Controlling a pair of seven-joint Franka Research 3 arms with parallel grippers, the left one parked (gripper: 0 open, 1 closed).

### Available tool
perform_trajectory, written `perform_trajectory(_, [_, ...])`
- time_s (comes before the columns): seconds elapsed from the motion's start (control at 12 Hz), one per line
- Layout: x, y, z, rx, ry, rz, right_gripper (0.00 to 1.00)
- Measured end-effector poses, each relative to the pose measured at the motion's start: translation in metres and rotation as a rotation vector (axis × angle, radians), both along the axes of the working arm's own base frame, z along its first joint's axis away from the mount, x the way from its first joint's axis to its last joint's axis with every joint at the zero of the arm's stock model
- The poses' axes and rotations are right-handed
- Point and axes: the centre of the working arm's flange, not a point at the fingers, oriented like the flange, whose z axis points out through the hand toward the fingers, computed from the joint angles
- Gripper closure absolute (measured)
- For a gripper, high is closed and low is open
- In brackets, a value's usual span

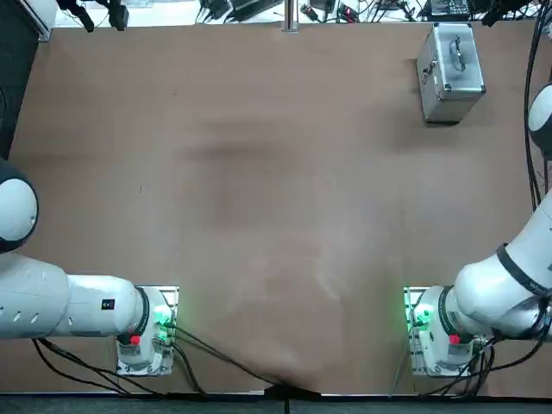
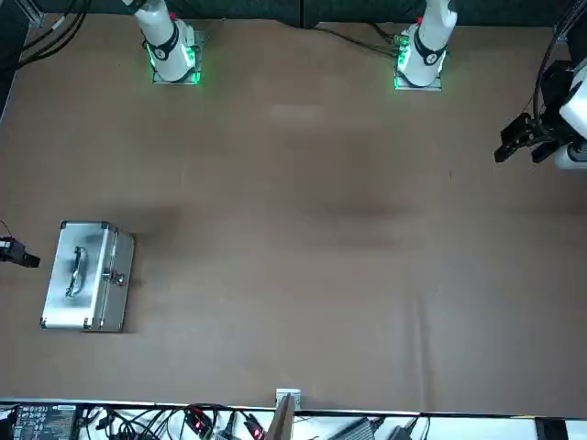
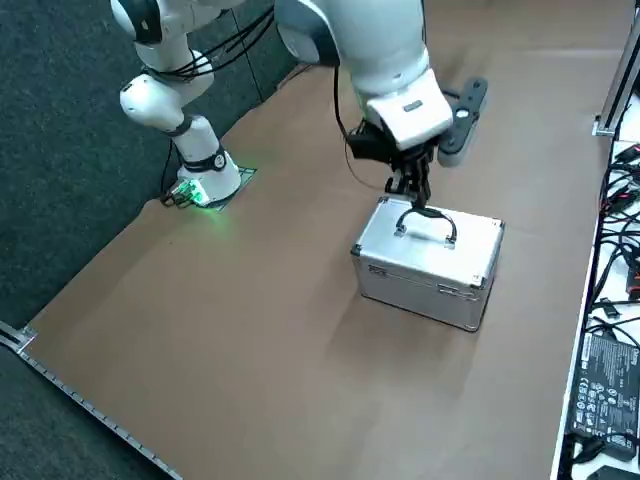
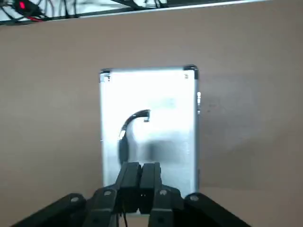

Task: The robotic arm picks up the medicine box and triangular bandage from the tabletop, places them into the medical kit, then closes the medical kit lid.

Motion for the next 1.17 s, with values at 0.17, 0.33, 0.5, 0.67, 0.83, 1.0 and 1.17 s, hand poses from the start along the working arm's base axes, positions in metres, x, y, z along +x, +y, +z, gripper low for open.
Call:
perform_trajectory(0.17, [-0.003,0.017,0.018,0.006,0.004,0.007,0.99])
perform_trajectory(0.33, [-0.009,0.038,0.039,0.015,0.021,0.02,0.98])
perform_trajectory(0.5, [-0.016,0.058,0.059,0.013,0.032,0.045,0.97])
perform_trajectory(0.67, [-0.022,0.08,0.073,-0.003,0.057,0.048,0.92])
perform_trajectory(0.83, [-0.024,0.102,0.082,-0.01,0.074,0.026,0.9])
perform_trajectory(1.0, [-0.025,0.118,0.087,-0.011,0.08,0.024,0.8])
perform_trajectory(1.17, [-0.027,0.128,0.092,-0.011,0.081,0.039,0.58])
